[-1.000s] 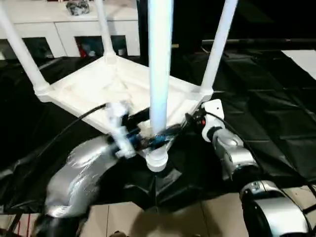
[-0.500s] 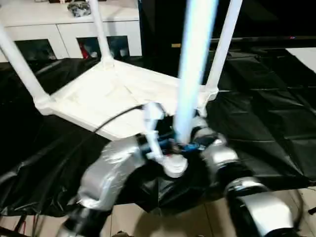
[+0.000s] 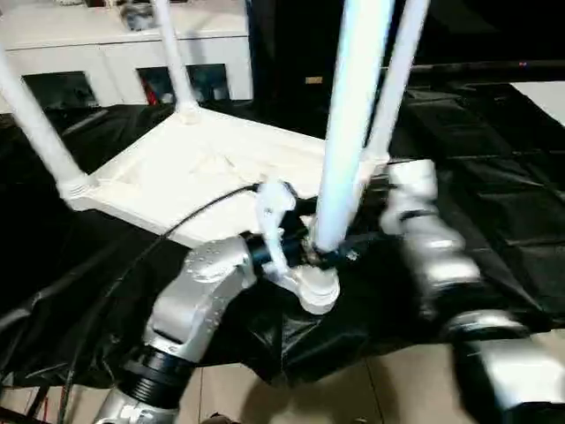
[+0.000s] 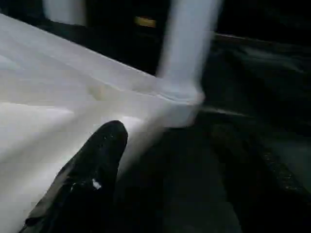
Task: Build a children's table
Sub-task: Rotate table base
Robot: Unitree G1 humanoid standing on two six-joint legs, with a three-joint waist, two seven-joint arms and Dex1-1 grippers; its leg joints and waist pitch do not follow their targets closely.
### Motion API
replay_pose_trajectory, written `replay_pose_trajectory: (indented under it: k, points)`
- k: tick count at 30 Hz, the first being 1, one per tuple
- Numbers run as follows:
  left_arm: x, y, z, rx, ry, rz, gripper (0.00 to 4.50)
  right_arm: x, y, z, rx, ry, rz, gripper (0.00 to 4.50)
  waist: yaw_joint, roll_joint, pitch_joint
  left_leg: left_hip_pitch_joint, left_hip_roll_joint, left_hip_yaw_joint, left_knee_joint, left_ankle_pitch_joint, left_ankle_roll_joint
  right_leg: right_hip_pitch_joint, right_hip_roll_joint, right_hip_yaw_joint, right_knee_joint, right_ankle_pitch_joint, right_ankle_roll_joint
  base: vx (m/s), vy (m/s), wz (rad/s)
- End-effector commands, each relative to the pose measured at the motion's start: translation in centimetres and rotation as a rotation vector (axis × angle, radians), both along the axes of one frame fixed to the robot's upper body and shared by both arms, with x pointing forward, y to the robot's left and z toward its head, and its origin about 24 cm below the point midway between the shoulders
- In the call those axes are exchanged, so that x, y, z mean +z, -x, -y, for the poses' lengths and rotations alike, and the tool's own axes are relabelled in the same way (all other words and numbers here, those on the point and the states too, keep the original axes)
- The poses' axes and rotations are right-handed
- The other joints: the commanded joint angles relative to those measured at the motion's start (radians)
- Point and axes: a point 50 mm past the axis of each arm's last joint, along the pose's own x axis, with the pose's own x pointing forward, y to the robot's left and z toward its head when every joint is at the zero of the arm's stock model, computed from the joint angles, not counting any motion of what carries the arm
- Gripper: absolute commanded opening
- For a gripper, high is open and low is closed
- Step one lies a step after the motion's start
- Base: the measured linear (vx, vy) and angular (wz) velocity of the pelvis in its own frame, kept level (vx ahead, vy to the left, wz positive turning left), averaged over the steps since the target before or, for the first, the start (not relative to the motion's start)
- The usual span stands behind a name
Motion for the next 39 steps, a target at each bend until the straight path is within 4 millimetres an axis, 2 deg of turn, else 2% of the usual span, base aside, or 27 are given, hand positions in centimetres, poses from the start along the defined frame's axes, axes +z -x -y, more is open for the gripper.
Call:
replay_pose_trajectory:
  k: [1, 4, 7, 8, 10, 16, 21, 25, 29, 32, 33, 39]
  points:
    - [0.1, 0.0, -0.5, 0.005, -0.008, 0.008, 4.49, -0.6, 0.1, 0.0, -0.004, 0.018, -0.044, 3.18, 0.003, -0.018, -0.072, 0.003, -0.003, 0.011, -0.051, -0.220, 0.040, 0.052, -0.034, 0.021, -0.071, -0.188, -0.199, 0.000, 0.000, 0.00]
    - [0.2, 0.3, -0.9, -0.004, -0.008, 0.007, 4.49, -1.8, 0.6, 0.2, 0.023, -0.007, -0.126, 3.18, -0.001, -0.017, -0.072, 0.003, -0.002, 0.011, -0.051, -0.231, 0.048, 0.050, -0.035, 0.020, -0.072, -0.203, -0.207, 0.000, 0.000, 0.00]
    - [0.2, 0.8, -1.0, -0.051, -0.004, 0.000, 4.49, -2.6, 1.0, -1.6, 0.143, -0.086, -0.157, 3.18, -0.002, -0.015, -0.072, 0.001, 0.003, 0.010, -0.053, -0.237, 0.056, 0.049, -0.037, 0.020, -0.071, -0.202, -0.222, 0.000, 0.000, 0.00]
    - [0.2, 1.2, -0.9, -0.086, -0.006, -0.008, 4.49, -2.8, 1.1, -2.9, 0.214, -0.103, -0.173, 3.18, 0.000, -0.013, -0.074, 0.003, 0.005, 0.010, -0.052, -0.225, 0.060, 0.046, -0.036, 0.020, -0.068, -0.179, -0.234, 0.000, 0.000, 0.00]
    - [0.3, 1.4, -0.9, -0.099, -0.007, -0.009, 4.49, -3.0, 1.2, -3.4, 0.242, -0.108, -0.183, 3.18, 0.000, -0.013, -0.073, 0.000, 0.007, 0.009, -0.053, -0.212, 0.065, 0.048, -0.035, 0.018, -0.064, -0.151, -0.249, 0.000, 0.000, 0.00]
    - [0.6, 2.0, -0.9, -0.162, 0.000, -0.022, 4.49, -3.0, 1.3, -5.5, 0.352, -0.117, -0.196, 3.18, -0.001, -0.014, -0.069, 0.003, 0.006, 0.009, -0.055, -0.252, 0.049, 0.046, -0.038, 0.020, -0.068, -0.214, -0.241, 0.000, 0.000, 0.00]
    - [1.0, 2.5, 0.1, -0.223, 0.014, -0.019, 4.49, -2.5, 1.2, -8.1, 0.434, -0.136, -0.170, 3.18, -0.005, -0.014, -0.070, -0.001, 0.005, 0.009, -0.054, -0.224, 0.050, 0.047, -0.038, 0.022, -0.065, -0.185, -0.242, 0.000, 0.000, 0.00]
    - [1.0, 2.3, 0.8, -0.230, 0.017, -0.013, 4.49, -2.6, 1.2, -8.8, 0.443, -0.134, -0.168, 3.18, -0.011, -0.014, -0.071, -0.003, 0.004, 0.009, -0.053, -0.214, 0.054, 0.049, -0.038, 0.021, -0.064, -0.165, -0.247, 0.000, 0.000, 0.00]
    - [1.3, 1.7, 1.3, -0.222, 0.017, 0.011, 4.49, -2.7, 1.4, -9.3, 0.448, -0.135, -0.171, 3.18, -0.011, -0.010, -0.072, 0.000, 0.004, 0.009, -0.052, -0.217, 0.060, 0.048, -0.037, 0.022, -0.064, -0.152, -0.255, 0.000, 0.000, 0.00]
    - [1.4, 1.3, 1.5, -0.207, 0.004, 0.030, 4.49, -2.8, 1.5, -9.5, 0.451, -0.134, -0.170, 3.18, -0.011, -0.011, -0.071, -0.001, 0.005, 0.008, -0.054, -0.224, 0.058, 0.049, -0.039, 0.021, -0.065, -0.158, -0.256, 0.000, 0.000, 0.00]
    - [1.4, 1.3, 1.5, -0.207, 0.002, 0.029, 4.49, -2.9, 1.5, -9.5, 0.453, -0.137, -0.170, 3.18, -0.012, -0.004, -0.071, 0.001, 0.005, 0.009, -0.053, -0.231, 0.056, 0.047, -0.038, 0.022, -0.067, -0.157, -0.257, 0.000, 0.000, 0.00]
    - [0.3, 0.2, 1.3, -0.118, -0.080, 0.050, 4.49, -2.8, 1.3, -8.8, 0.395, -0.120, -0.153, 3.18, -0.009, 0.000, -0.071, 0.003, 0.006, 0.007, -0.055, -0.247, 0.050, 0.048, -0.037, 0.021, -0.066, -0.147, -0.258, 0.000, 0.000, 0.00]
